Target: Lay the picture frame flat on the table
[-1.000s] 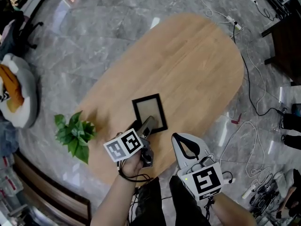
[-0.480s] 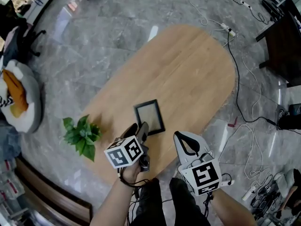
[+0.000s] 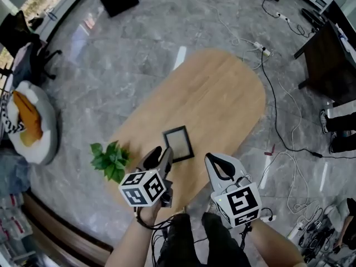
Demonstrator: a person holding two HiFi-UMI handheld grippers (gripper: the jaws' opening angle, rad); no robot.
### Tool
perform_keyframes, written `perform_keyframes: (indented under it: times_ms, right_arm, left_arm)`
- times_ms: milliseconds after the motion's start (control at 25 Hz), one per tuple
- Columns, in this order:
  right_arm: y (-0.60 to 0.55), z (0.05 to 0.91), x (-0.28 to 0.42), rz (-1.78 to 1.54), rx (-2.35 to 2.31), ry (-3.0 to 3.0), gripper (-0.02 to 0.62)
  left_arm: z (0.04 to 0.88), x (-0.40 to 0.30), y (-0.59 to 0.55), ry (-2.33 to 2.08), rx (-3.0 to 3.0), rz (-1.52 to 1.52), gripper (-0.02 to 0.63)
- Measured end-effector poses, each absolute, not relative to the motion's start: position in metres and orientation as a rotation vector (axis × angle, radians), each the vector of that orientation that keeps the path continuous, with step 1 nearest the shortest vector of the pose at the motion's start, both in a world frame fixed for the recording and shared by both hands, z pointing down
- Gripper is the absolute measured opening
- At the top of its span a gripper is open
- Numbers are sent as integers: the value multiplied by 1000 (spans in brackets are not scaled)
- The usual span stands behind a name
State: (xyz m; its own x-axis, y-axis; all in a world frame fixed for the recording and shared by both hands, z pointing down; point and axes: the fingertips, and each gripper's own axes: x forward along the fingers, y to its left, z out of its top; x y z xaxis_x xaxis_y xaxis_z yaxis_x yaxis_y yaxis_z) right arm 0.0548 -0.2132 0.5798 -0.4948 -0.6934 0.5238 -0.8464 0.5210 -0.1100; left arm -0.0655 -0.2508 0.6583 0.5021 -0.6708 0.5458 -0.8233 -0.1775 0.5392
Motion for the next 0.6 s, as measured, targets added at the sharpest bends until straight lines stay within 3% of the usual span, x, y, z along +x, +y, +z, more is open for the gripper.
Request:
perform_keyframes:
  times_ms: [120,600]
  right_arm:
    - [-210,546,54,457,1285,-2372,2]
    - [-190,380,69,227,1391,-2466,2]
  left_arm:
    - [616,-65,-248,-1241,1993,214,130]
    - [456,-70,-212,-1276,2215,140,81]
